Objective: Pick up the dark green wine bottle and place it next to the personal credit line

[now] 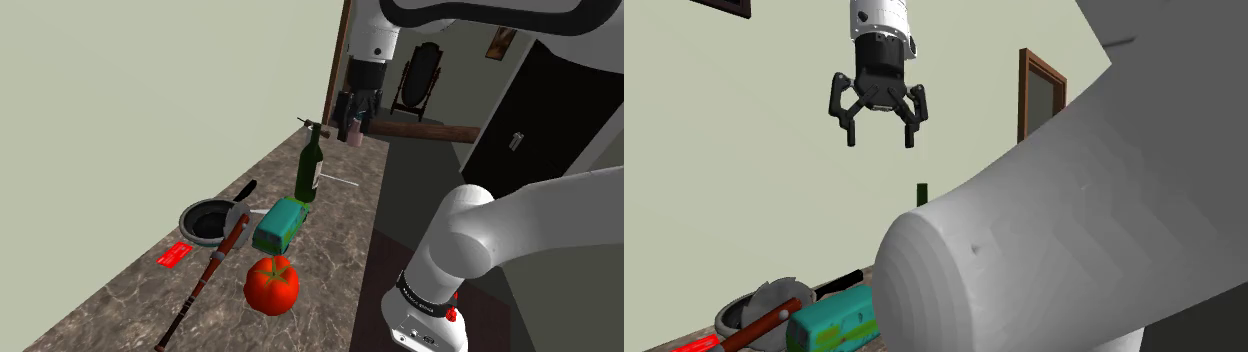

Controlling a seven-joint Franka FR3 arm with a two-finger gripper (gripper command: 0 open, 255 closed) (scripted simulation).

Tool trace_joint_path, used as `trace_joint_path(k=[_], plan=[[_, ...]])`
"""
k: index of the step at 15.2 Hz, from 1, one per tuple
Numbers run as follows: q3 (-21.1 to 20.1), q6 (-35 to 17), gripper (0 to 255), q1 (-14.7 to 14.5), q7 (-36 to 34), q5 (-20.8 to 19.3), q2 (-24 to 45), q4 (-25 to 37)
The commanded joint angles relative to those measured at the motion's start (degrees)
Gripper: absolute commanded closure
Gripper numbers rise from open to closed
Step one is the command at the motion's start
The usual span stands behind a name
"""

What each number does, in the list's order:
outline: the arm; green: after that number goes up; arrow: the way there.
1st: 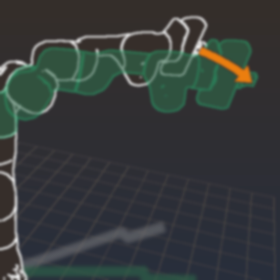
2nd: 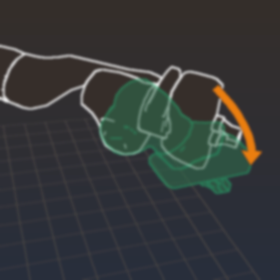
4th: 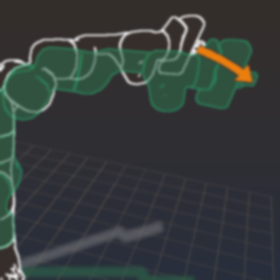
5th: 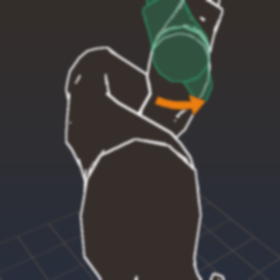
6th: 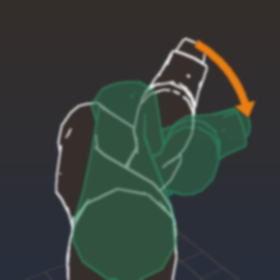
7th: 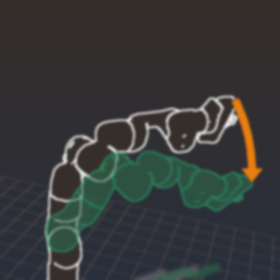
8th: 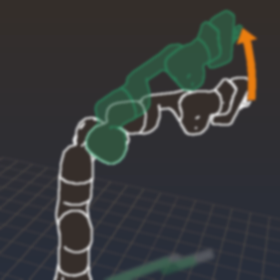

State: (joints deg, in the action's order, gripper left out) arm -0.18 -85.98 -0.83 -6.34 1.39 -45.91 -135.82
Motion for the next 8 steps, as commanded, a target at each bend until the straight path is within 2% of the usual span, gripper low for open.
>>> trace_joint_path(k=[1, 8], plan=[[0.0, 0.0, 0, 0.0, 0.0, 0.0, 0.0, 0.0], [6.3, -9.7, 0, 1.7, 7.6, -3.8, 9.6, 2.0]])
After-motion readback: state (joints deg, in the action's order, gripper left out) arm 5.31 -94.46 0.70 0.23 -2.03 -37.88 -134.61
